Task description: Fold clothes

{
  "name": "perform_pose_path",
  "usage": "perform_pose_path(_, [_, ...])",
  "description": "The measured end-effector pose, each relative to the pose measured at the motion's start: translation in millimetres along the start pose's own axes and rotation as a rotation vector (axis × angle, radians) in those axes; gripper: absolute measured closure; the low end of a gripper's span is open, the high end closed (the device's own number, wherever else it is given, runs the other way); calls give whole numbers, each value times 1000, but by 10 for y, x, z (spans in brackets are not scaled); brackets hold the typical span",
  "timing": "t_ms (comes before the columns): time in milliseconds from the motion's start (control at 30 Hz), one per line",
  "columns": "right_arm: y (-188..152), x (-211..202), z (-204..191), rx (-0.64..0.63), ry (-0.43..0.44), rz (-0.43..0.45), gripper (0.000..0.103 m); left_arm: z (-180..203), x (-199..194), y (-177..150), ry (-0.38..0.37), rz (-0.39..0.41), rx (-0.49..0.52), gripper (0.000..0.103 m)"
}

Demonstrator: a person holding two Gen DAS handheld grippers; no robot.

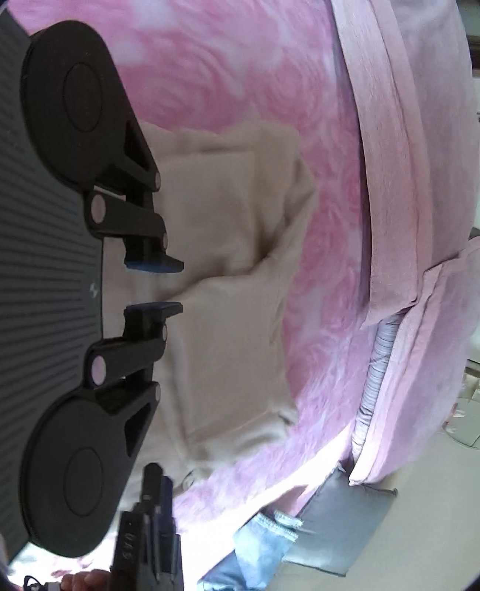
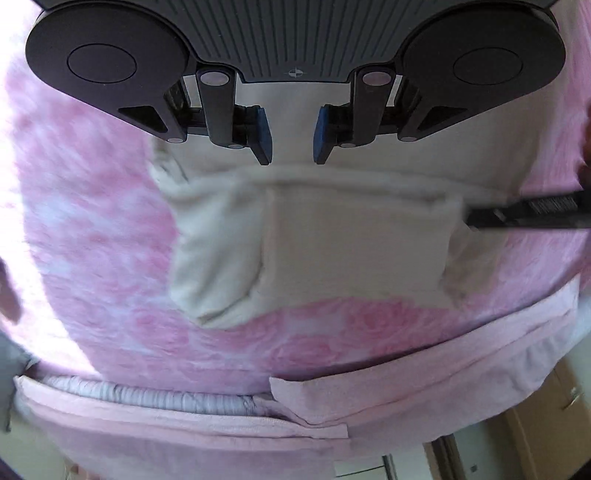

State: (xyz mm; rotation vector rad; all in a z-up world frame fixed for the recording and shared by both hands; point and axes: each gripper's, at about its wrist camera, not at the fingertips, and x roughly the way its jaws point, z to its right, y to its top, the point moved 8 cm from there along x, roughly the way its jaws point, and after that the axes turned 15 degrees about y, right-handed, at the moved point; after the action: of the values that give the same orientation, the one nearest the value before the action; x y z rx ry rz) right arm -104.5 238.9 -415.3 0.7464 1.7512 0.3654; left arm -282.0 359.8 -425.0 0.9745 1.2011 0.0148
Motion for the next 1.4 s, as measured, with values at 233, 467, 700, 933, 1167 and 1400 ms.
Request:
perform_pose_path(233, [-1104,-650,-43,-140,-98,-74,74,-151,-754,-1185,134,-77,21,91])
perform_pose_path(467, [-1938,-1327,-172,-63,-104,-145,74,-137,-1538,-1982,223,-195,-48,91])
perform_pose_path(700, [-2337,-1668,-276,148,-127,-347,73,-67,-2055,-2129,253,-400,-26,91])
perform_pose_path(933, [-2134,-2319,-762,456,-63,-145,30,-77,-2721,-1703,233,-384,-47,80])
perform_pose_path(1167, [-1735,-2893,-1554,413,-78,-11,30,-151,-3619,-1400,249,-256,0,56])
perform_pose_path(1400, [-1594,-3343,-2180,297,-109,57,30,-196,-4295,-1299,245,-152,25,51])
